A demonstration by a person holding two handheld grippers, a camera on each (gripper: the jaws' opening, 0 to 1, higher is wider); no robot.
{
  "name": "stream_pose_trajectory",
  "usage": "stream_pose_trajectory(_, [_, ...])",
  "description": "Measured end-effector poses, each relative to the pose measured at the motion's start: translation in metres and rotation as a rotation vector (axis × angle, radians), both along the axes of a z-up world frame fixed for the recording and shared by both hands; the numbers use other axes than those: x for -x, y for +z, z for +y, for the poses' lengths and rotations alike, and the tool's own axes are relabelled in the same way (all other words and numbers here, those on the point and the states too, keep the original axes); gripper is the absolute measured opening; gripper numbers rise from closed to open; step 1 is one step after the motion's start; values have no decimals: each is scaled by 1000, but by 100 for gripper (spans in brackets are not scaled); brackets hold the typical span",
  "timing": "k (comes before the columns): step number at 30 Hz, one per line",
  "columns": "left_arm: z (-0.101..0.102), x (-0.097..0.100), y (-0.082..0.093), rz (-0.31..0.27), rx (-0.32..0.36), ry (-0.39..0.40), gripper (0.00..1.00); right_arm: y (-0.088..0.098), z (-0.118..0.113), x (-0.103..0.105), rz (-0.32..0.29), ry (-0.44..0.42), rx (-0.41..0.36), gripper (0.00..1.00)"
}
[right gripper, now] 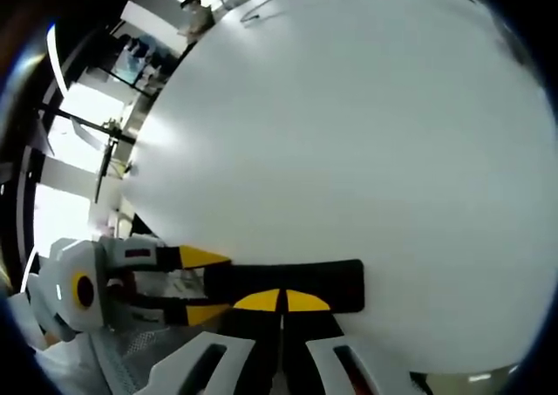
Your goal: Press the specified remote control buttons in sequence, fully releasing each button before pressing the next.
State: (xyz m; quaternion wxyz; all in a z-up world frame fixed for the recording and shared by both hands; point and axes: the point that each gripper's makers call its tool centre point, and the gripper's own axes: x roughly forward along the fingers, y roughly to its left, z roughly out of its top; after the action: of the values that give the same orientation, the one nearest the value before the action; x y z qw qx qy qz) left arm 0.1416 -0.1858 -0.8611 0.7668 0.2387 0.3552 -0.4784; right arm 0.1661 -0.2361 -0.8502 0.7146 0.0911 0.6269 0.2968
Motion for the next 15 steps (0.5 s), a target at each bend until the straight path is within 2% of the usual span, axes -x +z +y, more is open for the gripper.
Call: stream_pose_trajectory(15, [0, 0, 0, -1, -1, -2, 25, -1, -5, 2, 32, -34, 12, 0])
